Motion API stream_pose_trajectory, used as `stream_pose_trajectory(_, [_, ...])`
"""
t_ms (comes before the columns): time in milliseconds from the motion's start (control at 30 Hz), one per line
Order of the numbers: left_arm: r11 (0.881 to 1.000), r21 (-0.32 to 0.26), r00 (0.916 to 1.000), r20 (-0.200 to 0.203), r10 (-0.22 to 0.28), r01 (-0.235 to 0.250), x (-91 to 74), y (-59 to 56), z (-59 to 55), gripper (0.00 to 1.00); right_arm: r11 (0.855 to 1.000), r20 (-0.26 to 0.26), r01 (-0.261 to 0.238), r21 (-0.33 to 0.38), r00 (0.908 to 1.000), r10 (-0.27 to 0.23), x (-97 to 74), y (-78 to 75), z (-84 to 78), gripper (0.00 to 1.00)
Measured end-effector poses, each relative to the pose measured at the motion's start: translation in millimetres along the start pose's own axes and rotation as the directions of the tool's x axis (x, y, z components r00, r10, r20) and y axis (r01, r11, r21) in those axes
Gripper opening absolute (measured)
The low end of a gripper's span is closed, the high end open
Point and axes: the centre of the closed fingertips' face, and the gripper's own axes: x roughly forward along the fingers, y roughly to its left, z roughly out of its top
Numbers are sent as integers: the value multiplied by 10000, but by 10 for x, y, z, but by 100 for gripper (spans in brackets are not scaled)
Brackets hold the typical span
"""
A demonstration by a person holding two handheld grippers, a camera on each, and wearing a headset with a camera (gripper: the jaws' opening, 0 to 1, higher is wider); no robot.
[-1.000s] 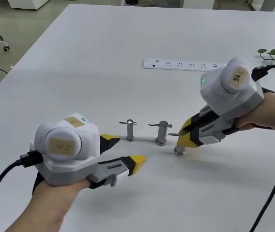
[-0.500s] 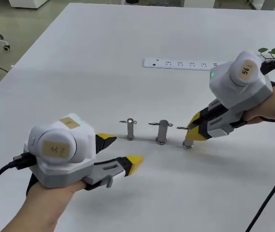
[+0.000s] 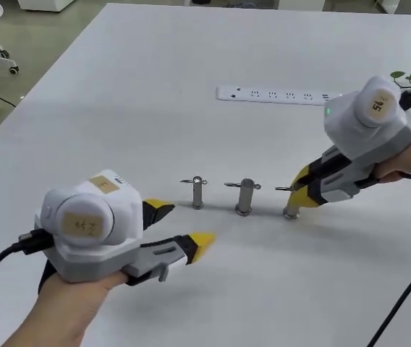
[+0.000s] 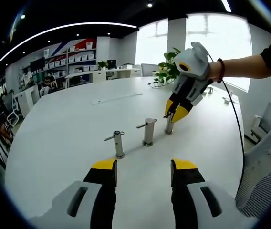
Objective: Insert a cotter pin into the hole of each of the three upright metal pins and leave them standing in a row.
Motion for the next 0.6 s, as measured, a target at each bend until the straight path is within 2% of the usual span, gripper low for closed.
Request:
stream_pose_trajectory(333, [10000,-2,10000,4,24,-24,-2,14,0,43,9998,45,-122,-125,9999,123,2,-19,-24,8])
stream_pose_trajectory(467, [10000,-22,10000,-13,32,-32,-2,22,-7,43,9990,74,-172,-406,9998,175,5,-12,-13,9])
stream_pose_trajectory(600, [10000,-30,10000,-39,33,-33,-1,22,-10,44,9993,123,-192,-318,9997,196,6,-23,-13,9])
